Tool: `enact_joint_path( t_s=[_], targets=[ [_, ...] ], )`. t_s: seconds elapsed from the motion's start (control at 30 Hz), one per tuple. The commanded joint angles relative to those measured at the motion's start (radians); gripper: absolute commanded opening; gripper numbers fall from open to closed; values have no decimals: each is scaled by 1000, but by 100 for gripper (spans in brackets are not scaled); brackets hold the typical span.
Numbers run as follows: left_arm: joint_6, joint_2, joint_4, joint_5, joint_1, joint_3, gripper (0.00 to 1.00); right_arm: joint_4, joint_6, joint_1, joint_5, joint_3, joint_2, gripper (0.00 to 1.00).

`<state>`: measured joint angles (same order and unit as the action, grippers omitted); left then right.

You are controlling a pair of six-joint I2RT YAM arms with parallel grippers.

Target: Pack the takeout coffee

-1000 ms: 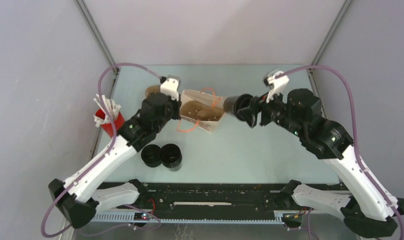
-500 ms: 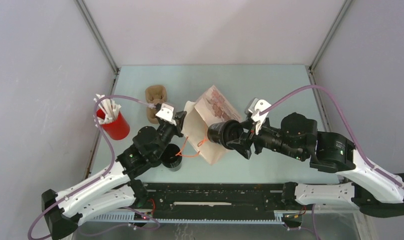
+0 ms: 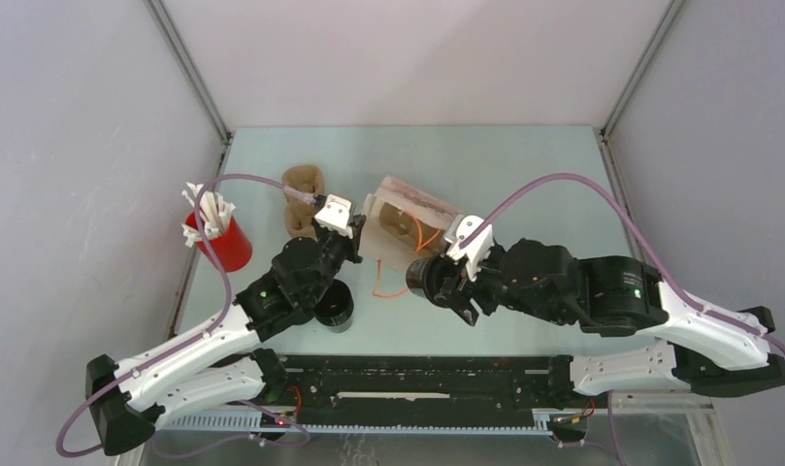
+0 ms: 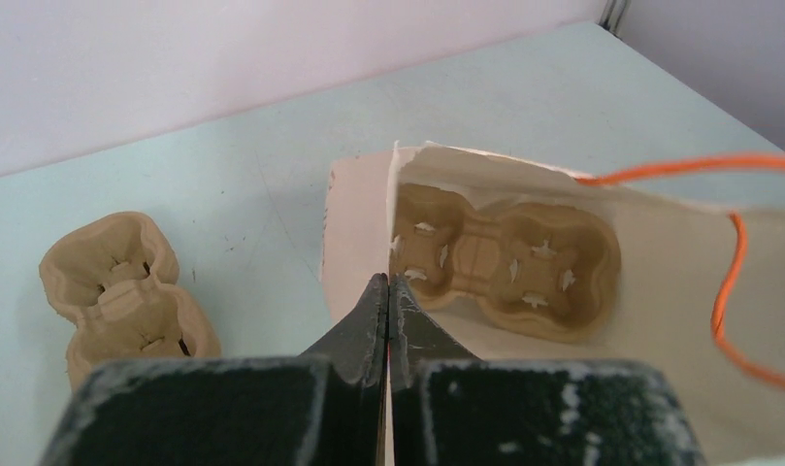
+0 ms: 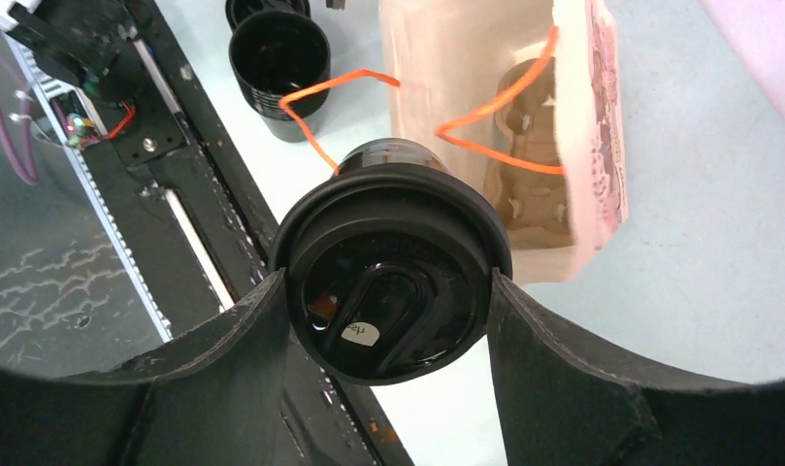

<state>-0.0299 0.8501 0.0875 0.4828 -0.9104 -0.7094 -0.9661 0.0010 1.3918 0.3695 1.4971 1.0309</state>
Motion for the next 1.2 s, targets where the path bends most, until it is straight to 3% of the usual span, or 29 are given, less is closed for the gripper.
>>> enact_joint_path(
  t_s=[0.0,0.23,0.47,0.7,0.9,1.0,1.17],
  targets=[
    [0,-23,12,27,-17,-40,0,-54,17,43,142,73,45,34],
    [5,-26,17,43,-46,-36,0,-112,-89,57,257,135,175,35],
    [18,-13,-14,66,-62,-59,0,-107,-161,166,306,139,236,36],
    [22,-20,-23,76,-64,-63,0,-261,-76,310,462,202,255,35],
    [16,-22,-27,56,-64,-71,0,36,-195,286,525,195,286,33],
    [9,-31,-29,54,-65,-68,0,177,-257,201,473,135,291,33],
    [12,-42,-28,60,-75,-62,0,249,-326,70,339,75,276,33]
  ],
)
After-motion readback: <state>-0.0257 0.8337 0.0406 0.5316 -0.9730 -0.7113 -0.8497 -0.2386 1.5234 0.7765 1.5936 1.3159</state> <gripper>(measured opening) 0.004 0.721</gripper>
